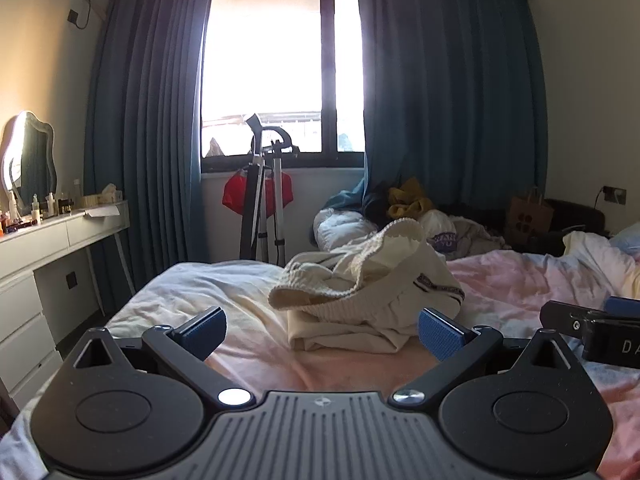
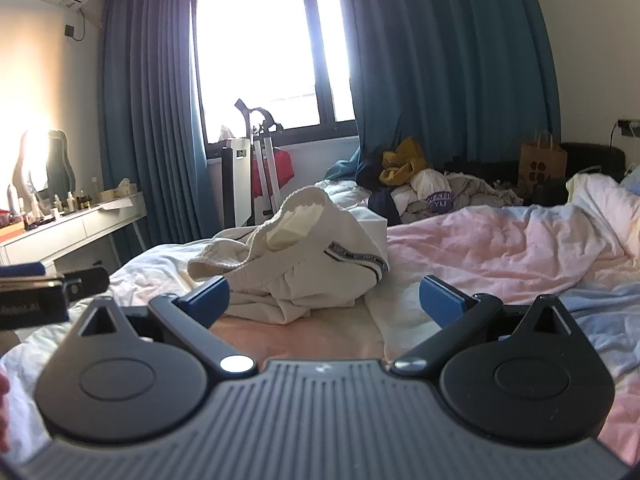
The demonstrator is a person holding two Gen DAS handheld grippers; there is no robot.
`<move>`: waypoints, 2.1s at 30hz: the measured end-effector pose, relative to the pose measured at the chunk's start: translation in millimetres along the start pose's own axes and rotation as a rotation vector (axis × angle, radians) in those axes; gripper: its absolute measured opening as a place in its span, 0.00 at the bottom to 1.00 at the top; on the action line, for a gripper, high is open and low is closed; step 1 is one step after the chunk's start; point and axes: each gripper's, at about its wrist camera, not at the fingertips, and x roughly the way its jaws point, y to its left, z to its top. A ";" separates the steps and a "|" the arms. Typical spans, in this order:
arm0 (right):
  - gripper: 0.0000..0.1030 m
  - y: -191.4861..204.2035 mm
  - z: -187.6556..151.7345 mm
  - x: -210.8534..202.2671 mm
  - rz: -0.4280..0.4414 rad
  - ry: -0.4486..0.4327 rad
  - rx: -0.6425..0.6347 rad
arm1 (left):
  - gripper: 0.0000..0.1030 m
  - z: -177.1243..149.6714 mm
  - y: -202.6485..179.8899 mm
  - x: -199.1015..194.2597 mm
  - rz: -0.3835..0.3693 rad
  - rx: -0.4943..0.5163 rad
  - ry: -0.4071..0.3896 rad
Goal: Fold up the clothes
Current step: 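Approach the cream sweatpants on the bed with both grippers open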
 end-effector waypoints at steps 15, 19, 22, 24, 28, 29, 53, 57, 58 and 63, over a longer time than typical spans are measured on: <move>1.00 -3.4 2.6 2.1 0.002 0.003 0.032 | 1.00 -13.5 -4.7 0.6 -0.033 -0.004 0.013; 1.00 -4.0 2.4 3.6 0.012 0.011 0.040 | 1.00 -14.5 -3.0 1.8 -0.041 -0.007 0.016; 1.00 -6.7 2.1 5.5 0.029 0.023 0.064 | 1.00 -14.2 0.5 1.8 -0.031 -0.019 -0.003; 1.00 -7.2 2.1 6.9 0.024 0.024 0.048 | 1.00 -12.9 2.9 2.5 -0.029 -0.033 0.001; 1.00 -5.7 1.6 5.5 0.027 0.015 0.045 | 1.00 -10.0 4.0 2.7 -0.032 -0.047 0.005; 1.00 -6.1 1.5 5.7 0.032 0.016 0.050 | 1.00 -9.8 5.1 2.7 -0.043 -0.060 0.008; 1.00 -5.7 -0.7 2.3 0.012 -0.036 0.045 | 1.00 -17.7 -2.6 8.5 -0.045 -0.022 0.011; 1.00 -7.3 -0.8 3.6 0.019 -0.032 0.058 | 1.00 -19.8 -4.8 15.1 -0.066 -0.019 0.019; 1.00 -6.9 -1.2 4.8 0.024 -0.027 0.056 | 1.00 -20.2 -6.1 18.9 -0.073 -0.010 0.024; 1.00 -4.9 -4.9 13.2 0.033 -0.003 0.049 | 1.00 -19.9 -11.7 54.4 -0.034 0.047 0.098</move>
